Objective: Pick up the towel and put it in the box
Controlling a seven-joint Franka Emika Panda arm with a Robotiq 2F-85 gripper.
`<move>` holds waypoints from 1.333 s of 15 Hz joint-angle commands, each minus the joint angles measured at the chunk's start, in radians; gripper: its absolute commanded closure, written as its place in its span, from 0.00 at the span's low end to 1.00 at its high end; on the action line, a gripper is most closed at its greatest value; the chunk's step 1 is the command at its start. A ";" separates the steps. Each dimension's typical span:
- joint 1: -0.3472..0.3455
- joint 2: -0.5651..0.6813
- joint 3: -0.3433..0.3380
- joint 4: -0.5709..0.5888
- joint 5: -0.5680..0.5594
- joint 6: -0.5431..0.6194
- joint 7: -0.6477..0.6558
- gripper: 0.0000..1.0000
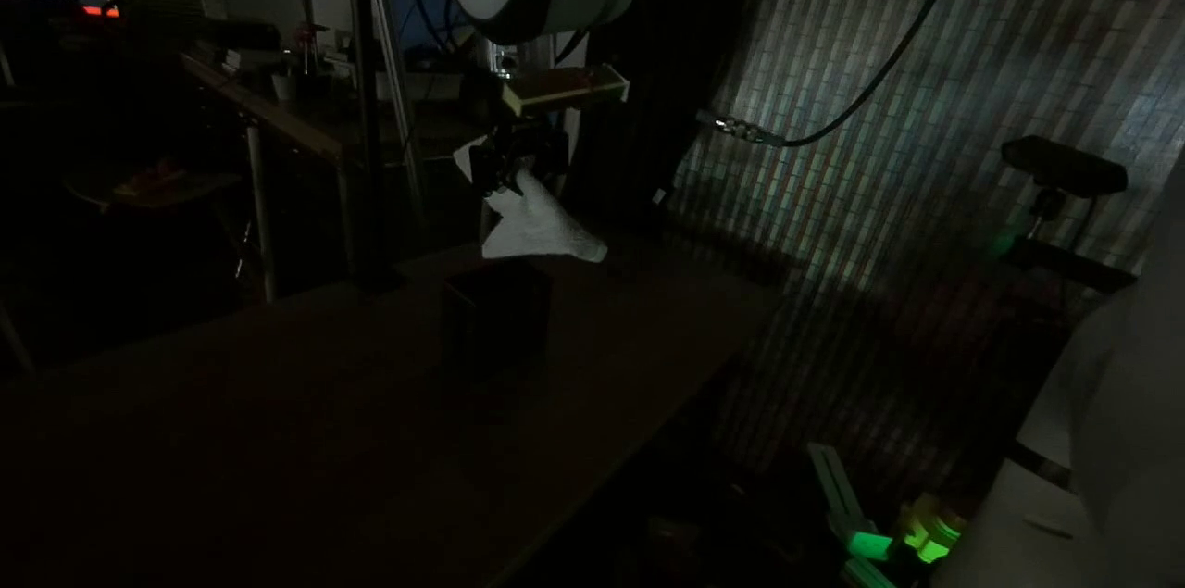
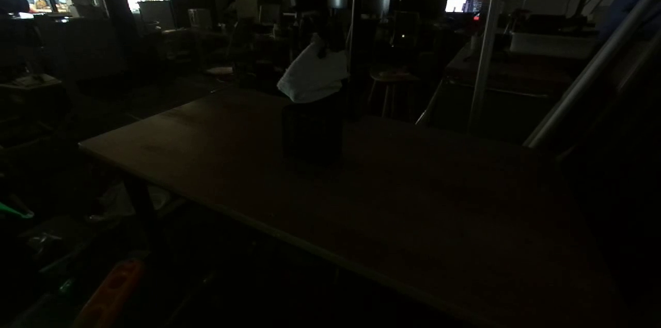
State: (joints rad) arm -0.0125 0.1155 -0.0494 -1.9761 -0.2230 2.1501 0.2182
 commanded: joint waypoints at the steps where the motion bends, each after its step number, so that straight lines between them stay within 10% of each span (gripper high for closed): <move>1: -0.020 0.036 -0.001 0.021 0.067 0.078 -0.052 0.90; 20: -0.035 0.172 0.042 -0.004 0.296 0.208 -0.227 0.90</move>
State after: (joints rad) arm -0.0302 0.2802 -0.0154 -1.9687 0.0273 2.3259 0.0496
